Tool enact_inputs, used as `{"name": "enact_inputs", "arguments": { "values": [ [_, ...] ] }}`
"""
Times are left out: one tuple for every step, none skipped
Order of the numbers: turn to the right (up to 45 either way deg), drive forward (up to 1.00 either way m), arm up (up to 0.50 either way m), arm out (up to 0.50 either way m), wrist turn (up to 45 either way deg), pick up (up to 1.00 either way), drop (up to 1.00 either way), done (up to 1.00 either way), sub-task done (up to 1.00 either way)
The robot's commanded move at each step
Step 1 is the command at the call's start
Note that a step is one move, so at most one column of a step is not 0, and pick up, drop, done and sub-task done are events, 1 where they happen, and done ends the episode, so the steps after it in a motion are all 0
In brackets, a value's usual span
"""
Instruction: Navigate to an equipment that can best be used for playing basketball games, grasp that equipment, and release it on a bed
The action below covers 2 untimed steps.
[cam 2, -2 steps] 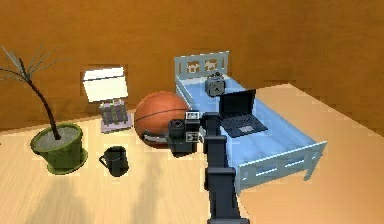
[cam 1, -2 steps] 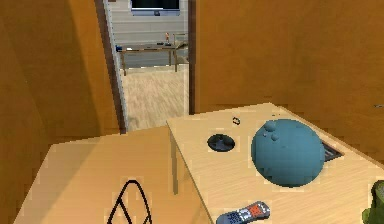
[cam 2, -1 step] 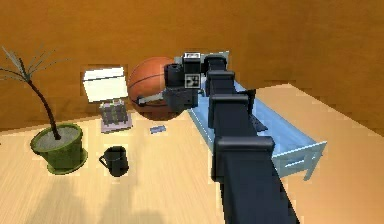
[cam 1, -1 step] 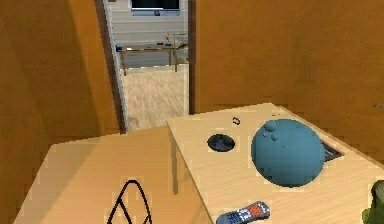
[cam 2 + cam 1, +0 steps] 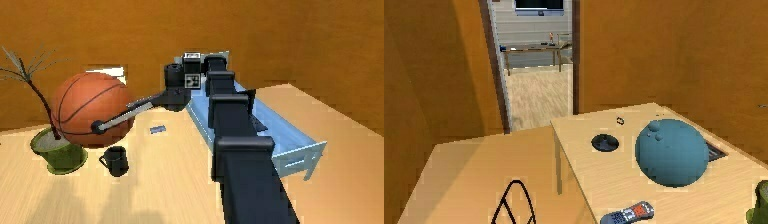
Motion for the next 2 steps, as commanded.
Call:
{"name": "enact_inputs", "arguments": {
  "values": [
    [0.0,0.0,0.0,0.0,-45.0,0.0,0.0,0.0,0.0],
    [0.0,0.0,0.0,0.0,-15.0,0.0,0.0,0.0,0.0]
  ]
}}
